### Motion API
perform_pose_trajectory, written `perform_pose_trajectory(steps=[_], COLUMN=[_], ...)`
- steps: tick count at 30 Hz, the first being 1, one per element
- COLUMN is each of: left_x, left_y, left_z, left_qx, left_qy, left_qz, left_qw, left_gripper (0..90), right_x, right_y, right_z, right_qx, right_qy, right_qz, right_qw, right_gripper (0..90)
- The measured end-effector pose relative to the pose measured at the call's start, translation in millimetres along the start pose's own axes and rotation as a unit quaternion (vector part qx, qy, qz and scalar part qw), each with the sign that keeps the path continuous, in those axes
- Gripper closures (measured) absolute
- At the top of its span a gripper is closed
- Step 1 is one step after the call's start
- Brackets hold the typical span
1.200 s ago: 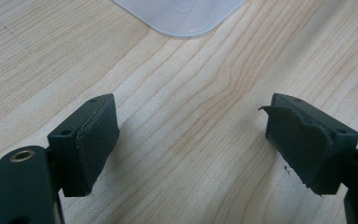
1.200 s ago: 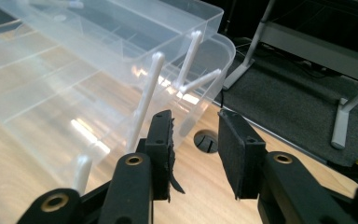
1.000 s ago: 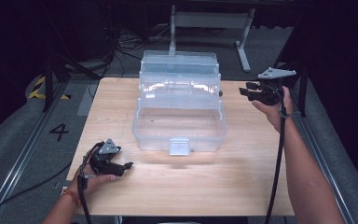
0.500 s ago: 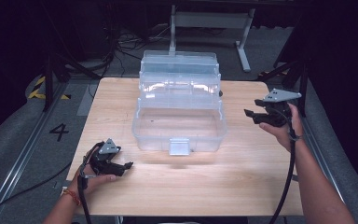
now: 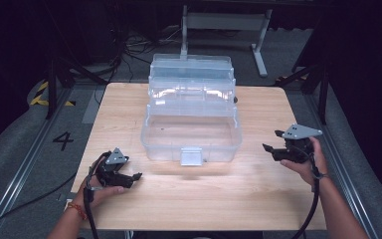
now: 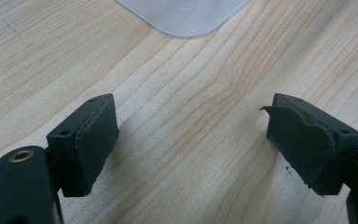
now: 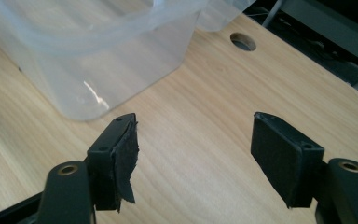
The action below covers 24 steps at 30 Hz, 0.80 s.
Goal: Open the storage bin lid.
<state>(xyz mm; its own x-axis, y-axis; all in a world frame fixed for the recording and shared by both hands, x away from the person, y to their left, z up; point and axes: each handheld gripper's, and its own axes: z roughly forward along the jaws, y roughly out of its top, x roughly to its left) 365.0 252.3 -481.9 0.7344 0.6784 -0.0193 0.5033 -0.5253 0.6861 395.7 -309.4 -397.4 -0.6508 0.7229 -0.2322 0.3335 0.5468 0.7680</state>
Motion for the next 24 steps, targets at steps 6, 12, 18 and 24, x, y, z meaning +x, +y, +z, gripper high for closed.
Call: perform_pose_trajectory(steps=[6, 12, 18, 24], left_x=[0.4, 0.3, 0.3, -0.5], left_y=[0.3, 0.3, 0.3, 0.2], left_z=[-0.1, 0.0, 0.0, 0.0], left_qx=[0.002, 0.002, 0.002, 0.002], left_qy=[0.0, 0.0, 0.0, 0.004], left_qz=[0.002, 0.001, 0.001, -0.002], left_qw=[1.0, 1.0, 1.0, 1.0], left_gripper=[16.7, 16.6, 16.6, 16.1], right_x=[7.6, 13.2, 15.2, 17.7], right_y=[-18.8, -48.0, -72.3, -97.8], right_z=[-1.8, -1.2, -2.2, -0.8], right_qx=[0.01, 0.026, 0.033, 0.029], right_qy=[0.005, 0.013, 0.018, 0.023], right_qz=[-0.001, 0.017, 0.039, 0.084], right_qw=[0.9999, 0.9994, 0.9985, 0.9958], right_gripper=[30.8, 29.0, 26.3, 22.7])
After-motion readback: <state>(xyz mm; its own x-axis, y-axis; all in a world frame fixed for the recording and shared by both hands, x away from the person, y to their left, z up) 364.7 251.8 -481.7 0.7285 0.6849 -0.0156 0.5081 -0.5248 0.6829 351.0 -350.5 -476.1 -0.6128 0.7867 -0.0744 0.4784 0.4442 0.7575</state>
